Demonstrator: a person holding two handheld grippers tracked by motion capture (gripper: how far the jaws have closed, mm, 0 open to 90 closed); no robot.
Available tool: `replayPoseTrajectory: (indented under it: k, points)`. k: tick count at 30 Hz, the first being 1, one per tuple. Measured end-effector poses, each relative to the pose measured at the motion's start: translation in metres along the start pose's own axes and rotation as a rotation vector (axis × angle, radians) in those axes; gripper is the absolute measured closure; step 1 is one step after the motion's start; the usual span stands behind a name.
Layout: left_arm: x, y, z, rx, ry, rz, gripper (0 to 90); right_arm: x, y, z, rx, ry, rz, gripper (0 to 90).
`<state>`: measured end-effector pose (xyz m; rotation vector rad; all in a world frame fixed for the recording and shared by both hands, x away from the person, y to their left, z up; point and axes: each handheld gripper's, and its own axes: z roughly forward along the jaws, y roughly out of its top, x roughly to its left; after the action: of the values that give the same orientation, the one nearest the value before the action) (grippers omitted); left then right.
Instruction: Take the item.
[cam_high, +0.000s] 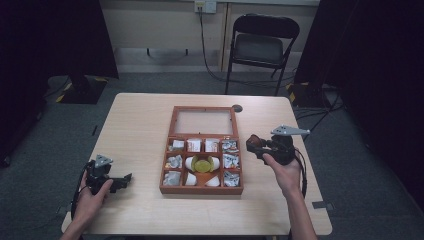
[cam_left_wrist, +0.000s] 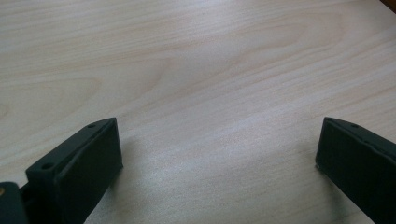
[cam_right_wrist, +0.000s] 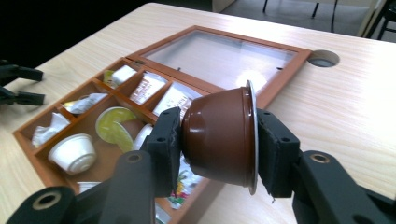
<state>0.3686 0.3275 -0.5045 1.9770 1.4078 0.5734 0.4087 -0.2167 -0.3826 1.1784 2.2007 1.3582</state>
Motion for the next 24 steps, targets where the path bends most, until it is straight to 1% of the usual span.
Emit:
replayPoseTrajectory:
  k: [5, 9, 11, 12, 13, 17, 19, 20, 24]
  points:
    - [0.000, 0.000, 0.000, -0.001, 0.001, 0.000, 0.0, -0.007, -0.003, 0.001, 0.007, -0.016, 0.011, 55.4]
    - [0.000, 0.000, 0.000, -0.001, 0.001, 0.000, 0.0, -0.014, -0.008, 0.003, 0.025, -0.036, 0.016, 55.4]
    - [0.000, 0.000, 0.000, 0.001, -0.001, 0.000, 0.0, -0.015, -0.009, 0.004, 0.024, -0.038, 0.020, 55.4]
    - [0.000, 0.000, 0.000, -0.002, 0.001, 0.000, 0.0, -0.019, -0.012, 0.005, 0.038, -0.044, 0.033, 55.4]
    - [0.000, 0.000, 0.000, -0.002, 0.001, 0.000, 0.0, -0.021, -0.013, 0.006, 0.041, -0.049, 0.039, 55.4]
    - [0.000, 0.000, 0.000, -0.002, 0.001, 0.000, 0.0, -0.026, -0.018, 0.009, 0.049, -0.049, 0.059, 55.4]
    - [0.000, 0.000, 0.000, -0.002, 0.001, 0.000, 0.0, -0.027, -0.019, 0.010, 0.054, -0.048, 0.060, 55.4]
    - [0.000, 0.000, 0.000, 0.001, -0.001, 0.000, 0.0, -0.029, -0.022, 0.013, 0.068, -0.051, 0.064, 55.3]
    - [0.000, 0.000, 0.000, -0.001, 0.001, 0.000, 0.0, -0.030, -0.025, 0.019, 0.084, -0.051, 0.069, 55.3]
